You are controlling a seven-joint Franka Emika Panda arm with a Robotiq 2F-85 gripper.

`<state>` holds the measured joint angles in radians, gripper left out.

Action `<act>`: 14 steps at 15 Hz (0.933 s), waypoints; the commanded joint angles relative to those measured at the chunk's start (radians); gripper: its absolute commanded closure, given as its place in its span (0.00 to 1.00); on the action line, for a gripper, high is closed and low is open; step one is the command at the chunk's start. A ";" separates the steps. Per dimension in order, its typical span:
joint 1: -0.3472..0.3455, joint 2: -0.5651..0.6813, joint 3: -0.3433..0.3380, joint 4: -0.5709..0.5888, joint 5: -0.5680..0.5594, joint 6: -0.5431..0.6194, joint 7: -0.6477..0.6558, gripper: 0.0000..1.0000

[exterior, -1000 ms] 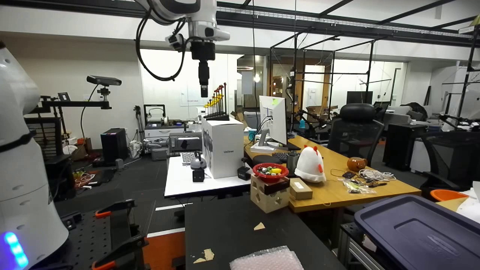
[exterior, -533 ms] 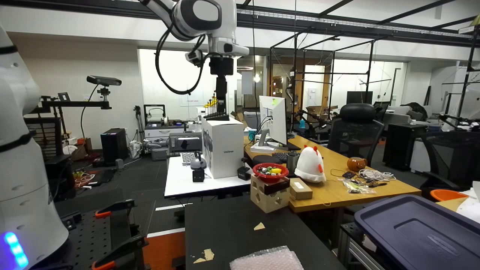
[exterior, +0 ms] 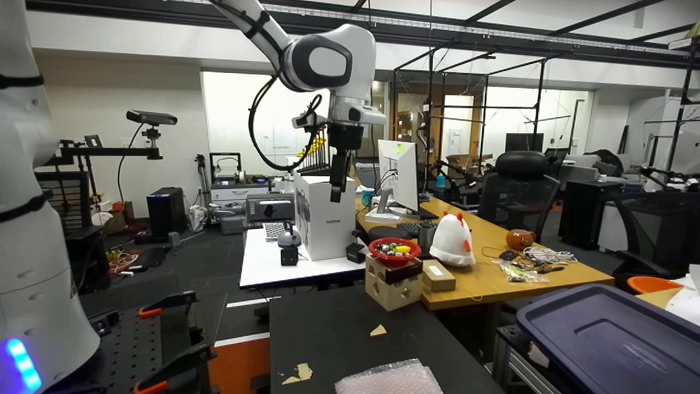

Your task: Unfold the pink plastic

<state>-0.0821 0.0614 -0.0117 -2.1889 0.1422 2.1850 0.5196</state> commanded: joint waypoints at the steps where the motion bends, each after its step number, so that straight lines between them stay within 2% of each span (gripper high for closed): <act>1: 0.004 0.089 -0.034 0.031 0.092 0.035 0.014 0.00; 4: 0.003 0.160 -0.052 0.027 0.165 0.084 0.015 0.00; 10: -0.001 0.323 -0.076 0.025 0.322 0.244 0.101 0.00; 14: -0.012 0.435 -0.076 0.038 0.419 0.307 0.157 0.00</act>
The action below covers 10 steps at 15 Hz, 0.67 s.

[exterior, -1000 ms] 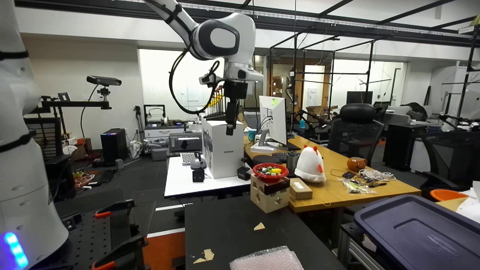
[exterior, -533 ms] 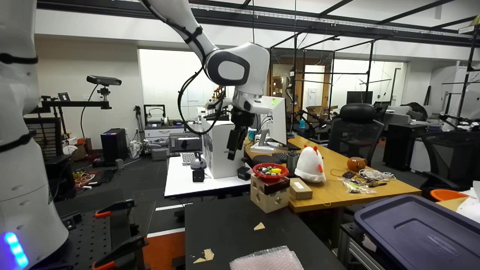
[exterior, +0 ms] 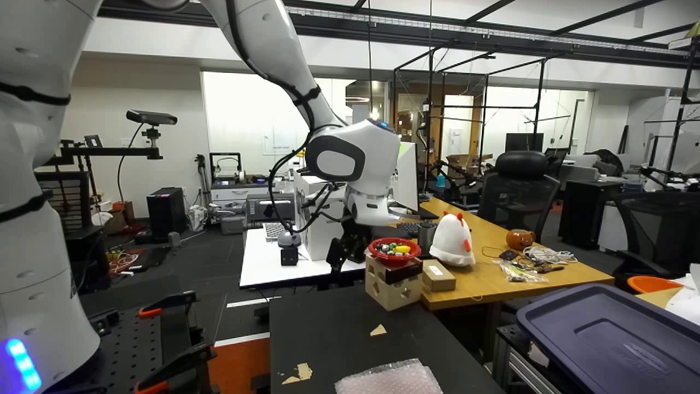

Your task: Unfold the pink plastic

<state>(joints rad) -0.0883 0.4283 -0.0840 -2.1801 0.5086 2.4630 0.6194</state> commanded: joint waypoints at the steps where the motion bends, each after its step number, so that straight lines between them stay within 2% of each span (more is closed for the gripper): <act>1: -0.015 0.099 -0.002 0.036 0.077 0.032 0.069 0.00; 10: -0.054 0.254 -0.017 0.054 0.233 0.076 0.169 0.00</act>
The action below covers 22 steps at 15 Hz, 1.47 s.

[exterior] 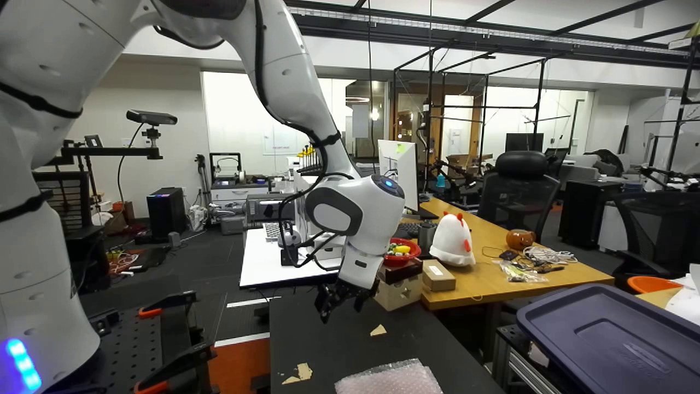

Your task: Unfold the pink plastic

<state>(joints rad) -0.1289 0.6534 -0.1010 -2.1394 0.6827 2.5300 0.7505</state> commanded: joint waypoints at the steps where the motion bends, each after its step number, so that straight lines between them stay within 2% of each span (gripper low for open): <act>1: -0.014 0.043 -0.003 0.012 0.076 0.012 0.044 0.00; 6: 0.000 0.109 -0.015 0.012 0.132 0.025 0.091 0.00; 13: 0.095 0.178 -0.074 0.014 0.087 0.125 0.259 0.00; 18: 0.170 0.181 -0.112 0.021 0.022 0.189 0.382 0.00; 22: 0.252 0.208 -0.174 0.044 -0.104 0.242 0.542 0.00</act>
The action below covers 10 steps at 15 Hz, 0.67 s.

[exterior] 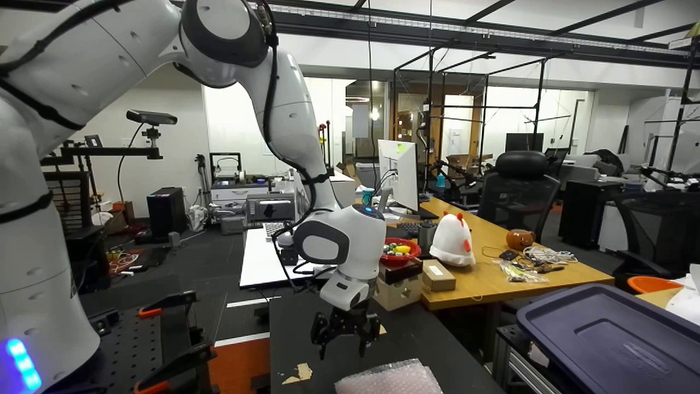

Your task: Unfold the pink plastic

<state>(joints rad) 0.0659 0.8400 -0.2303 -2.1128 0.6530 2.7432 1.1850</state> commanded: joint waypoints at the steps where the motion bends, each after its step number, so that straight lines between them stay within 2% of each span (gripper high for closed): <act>1: 0.067 0.027 -0.055 0.020 -0.107 0.028 0.143 0.00; 4: 0.063 0.050 -0.052 0.033 -0.189 0.012 0.233 0.00; 10: 0.066 0.106 -0.038 0.047 -0.242 0.014 0.349 0.00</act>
<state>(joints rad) 0.1259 0.9233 -0.2705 -2.0869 0.4440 2.7513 1.4620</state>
